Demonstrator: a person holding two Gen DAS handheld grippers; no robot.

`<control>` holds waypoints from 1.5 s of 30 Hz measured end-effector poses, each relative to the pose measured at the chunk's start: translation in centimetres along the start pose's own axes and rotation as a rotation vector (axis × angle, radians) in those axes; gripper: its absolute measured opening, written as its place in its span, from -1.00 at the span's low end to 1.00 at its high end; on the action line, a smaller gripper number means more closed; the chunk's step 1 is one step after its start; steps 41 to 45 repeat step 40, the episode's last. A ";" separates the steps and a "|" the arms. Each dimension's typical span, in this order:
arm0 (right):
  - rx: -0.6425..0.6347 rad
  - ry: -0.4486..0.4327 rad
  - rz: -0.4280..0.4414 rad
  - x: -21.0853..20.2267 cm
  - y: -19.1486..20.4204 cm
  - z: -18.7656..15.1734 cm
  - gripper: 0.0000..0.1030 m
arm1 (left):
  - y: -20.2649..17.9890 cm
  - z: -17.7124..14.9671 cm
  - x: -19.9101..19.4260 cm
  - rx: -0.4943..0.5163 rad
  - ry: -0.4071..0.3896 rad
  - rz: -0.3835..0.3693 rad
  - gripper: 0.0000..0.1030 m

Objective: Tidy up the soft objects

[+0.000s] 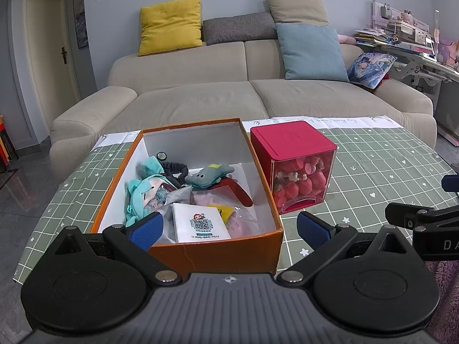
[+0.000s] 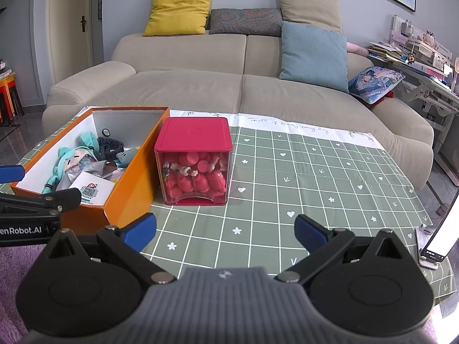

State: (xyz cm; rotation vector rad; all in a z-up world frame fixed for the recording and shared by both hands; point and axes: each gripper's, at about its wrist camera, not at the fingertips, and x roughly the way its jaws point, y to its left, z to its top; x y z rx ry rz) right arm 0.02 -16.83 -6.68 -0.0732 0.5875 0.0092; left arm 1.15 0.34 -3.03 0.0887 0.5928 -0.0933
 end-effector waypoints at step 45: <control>0.004 0.007 0.001 0.3 0.1 -0.3 0.95 | 0.0 -0.3 -0.1 -0.011 0.007 0.002 1.00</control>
